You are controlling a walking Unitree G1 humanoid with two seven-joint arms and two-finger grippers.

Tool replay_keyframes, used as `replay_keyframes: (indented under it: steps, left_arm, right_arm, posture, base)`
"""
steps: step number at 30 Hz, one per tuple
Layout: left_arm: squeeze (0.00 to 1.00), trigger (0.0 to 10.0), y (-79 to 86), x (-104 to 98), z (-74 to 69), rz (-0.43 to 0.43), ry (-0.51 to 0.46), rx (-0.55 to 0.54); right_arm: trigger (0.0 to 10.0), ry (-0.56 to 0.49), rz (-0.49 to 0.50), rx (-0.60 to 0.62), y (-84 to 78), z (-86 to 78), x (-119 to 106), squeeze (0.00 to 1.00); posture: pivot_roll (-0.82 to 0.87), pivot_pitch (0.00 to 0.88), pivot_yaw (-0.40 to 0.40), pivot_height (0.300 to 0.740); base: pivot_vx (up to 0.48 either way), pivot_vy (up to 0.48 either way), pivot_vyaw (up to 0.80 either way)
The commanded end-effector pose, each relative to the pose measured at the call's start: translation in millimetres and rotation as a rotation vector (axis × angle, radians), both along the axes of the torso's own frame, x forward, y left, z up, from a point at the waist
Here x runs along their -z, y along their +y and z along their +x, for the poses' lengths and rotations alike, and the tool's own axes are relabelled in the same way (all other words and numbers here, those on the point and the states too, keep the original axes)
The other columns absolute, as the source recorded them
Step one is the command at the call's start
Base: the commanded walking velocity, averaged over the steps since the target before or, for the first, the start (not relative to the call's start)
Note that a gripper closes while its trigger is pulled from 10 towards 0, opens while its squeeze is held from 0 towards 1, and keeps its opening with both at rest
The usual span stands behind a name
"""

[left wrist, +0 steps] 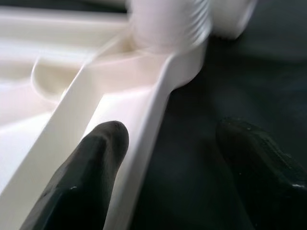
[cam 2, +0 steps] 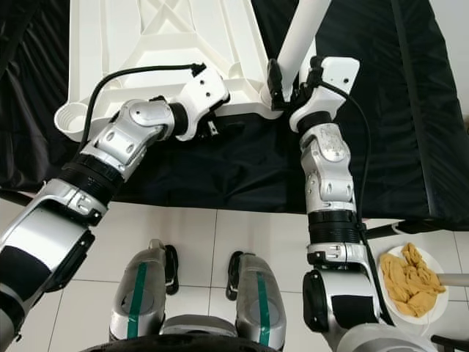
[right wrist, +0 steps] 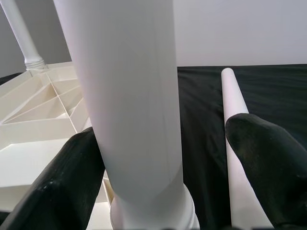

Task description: Building children table

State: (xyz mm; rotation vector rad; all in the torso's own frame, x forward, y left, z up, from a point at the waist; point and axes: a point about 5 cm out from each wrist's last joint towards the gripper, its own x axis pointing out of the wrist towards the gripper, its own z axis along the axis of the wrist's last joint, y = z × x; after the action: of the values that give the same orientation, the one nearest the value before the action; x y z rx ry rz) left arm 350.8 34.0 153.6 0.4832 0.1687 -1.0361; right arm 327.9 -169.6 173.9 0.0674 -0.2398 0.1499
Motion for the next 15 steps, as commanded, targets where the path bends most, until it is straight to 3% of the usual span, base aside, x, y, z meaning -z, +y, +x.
replay_keyframes:
  steps: [1,12,13,15]
  left_arm:
    - [0.0,10.0,4.6,12.1,3.2,0.062,0.047,-0.048]
    - [0.0,10.0,13.5,18.1,11.5,0.118,0.102,-0.117]
    - [0.0,0.0,14.0,18.4,11.6,0.112,0.108,-0.101]
    - [0.0,0.0,14.2,18.6,11.6,0.108,0.112,-0.089]
  right_arm:
    - [10.0,0.007,0.015,0.027,-6.8,-2.2,0.8,0.0]
    - [10.0,0.005,0.017,0.03,-6.5,-1.6,-0.4,0.0]
    - [10.0,0.004,0.016,0.031,-6.7,-1.3,-0.9,0.0]
    - [10.0,0.003,0.016,0.032,-6.8,-1.1,-1.2,0.0]
  posture:
    - [0.03,0.111,-0.016,0.74]
    - [0.03,0.113,-0.013,0.74]
    - [0.03,0.113,-0.012,0.74]
    - [0.03,0.113,-0.012,0.74]
  base:
    - [0.0,0.0,0.0]
    - [0.0,0.0,0.0]
    - [0.0,0.0,0.0]
    - [0.0,0.0,0.0]
